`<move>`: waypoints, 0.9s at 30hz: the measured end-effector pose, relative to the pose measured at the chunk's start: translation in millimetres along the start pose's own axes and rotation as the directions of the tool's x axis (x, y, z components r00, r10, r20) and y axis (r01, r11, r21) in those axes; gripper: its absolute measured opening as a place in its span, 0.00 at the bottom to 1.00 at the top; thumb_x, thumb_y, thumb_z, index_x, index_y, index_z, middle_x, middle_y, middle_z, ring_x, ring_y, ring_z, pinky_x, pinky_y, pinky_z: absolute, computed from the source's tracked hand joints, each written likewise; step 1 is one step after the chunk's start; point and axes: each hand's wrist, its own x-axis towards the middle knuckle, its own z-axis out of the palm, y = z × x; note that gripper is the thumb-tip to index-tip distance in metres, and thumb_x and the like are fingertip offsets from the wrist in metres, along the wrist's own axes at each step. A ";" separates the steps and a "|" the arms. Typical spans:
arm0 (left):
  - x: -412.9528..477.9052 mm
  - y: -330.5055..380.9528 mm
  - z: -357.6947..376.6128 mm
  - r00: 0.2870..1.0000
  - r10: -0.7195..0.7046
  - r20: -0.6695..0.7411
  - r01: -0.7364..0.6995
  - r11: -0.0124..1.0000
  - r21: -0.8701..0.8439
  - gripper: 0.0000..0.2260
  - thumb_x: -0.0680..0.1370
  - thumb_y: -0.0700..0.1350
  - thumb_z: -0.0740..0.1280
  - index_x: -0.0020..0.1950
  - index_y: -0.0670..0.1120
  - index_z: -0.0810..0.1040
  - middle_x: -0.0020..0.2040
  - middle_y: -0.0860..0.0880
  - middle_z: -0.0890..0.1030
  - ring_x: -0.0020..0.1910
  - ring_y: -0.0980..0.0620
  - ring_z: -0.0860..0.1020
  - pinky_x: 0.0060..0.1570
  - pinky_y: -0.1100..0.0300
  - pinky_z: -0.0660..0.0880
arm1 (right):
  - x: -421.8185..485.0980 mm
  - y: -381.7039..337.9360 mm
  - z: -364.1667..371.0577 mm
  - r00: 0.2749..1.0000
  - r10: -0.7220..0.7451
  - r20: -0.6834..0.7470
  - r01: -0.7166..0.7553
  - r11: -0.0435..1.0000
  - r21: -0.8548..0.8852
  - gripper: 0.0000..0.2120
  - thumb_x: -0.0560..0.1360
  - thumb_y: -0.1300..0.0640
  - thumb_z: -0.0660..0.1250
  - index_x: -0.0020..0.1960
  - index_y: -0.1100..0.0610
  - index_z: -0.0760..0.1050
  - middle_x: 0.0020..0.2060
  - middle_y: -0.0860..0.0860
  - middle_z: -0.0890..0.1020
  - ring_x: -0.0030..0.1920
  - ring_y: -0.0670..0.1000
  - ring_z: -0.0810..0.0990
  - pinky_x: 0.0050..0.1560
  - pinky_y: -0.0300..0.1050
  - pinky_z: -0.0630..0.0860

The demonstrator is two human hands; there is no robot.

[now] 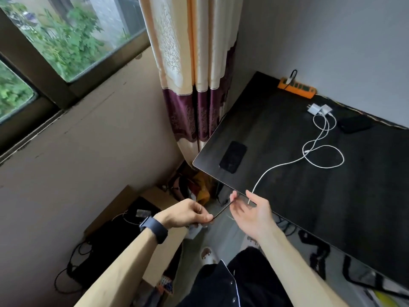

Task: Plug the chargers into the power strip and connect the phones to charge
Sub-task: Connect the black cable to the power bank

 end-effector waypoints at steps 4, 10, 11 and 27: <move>-16.1 -26.2 0.2 0.985 -0.136 0.108 0.130 0.990 0.061 0.10 0.77 0.52 0.72 0.36 0.54 0.86 0.34 0.53 0.82 0.34 0.55 0.74 0.39 0.64 0.70 | 15.1 3.9 -6.4 0.981 -0.046 -0.190 0.009 0.982 -0.189 0.16 0.84 0.50 0.57 0.46 0.59 0.74 0.28 0.51 0.77 0.29 0.48 0.71 0.36 0.43 0.70; -5.3 -22.4 20.7 0.952 -0.307 0.012 0.305 0.949 0.078 0.16 0.78 0.58 0.67 0.57 0.48 0.83 0.49 0.55 0.86 0.48 0.55 0.81 0.50 0.56 0.74 | -25.1 52.9 -32.2 0.975 -0.221 0.034 0.179 0.679 -0.712 0.12 0.85 0.56 0.57 0.53 0.58 0.77 0.27 0.48 0.72 0.26 0.46 0.68 0.30 0.40 0.67; 0.5 -11.3 30.2 0.957 -0.289 -0.005 0.286 0.950 -0.128 0.19 0.80 0.60 0.64 0.60 0.48 0.81 0.50 0.55 0.86 0.51 0.54 0.82 0.55 0.55 0.74 | -36.4 58.6 -42.1 0.968 -0.232 0.097 0.219 0.590 -0.777 0.12 0.85 0.55 0.57 0.51 0.57 0.78 0.28 0.47 0.72 0.27 0.46 0.69 0.30 0.39 0.68; 22.7 101.1 123.4 0.958 -0.014 -0.287 -0.192 0.711 -0.677 0.23 0.84 0.59 0.53 0.57 0.45 0.80 0.41 0.48 0.85 0.37 0.49 0.83 0.38 0.58 0.78 | -131.8 60.2 -171.4 0.883 -0.412 0.225 0.318 0.173 -0.932 0.11 0.84 0.54 0.59 0.47 0.53 0.77 0.28 0.46 0.76 0.28 0.41 0.74 0.36 0.38 0.72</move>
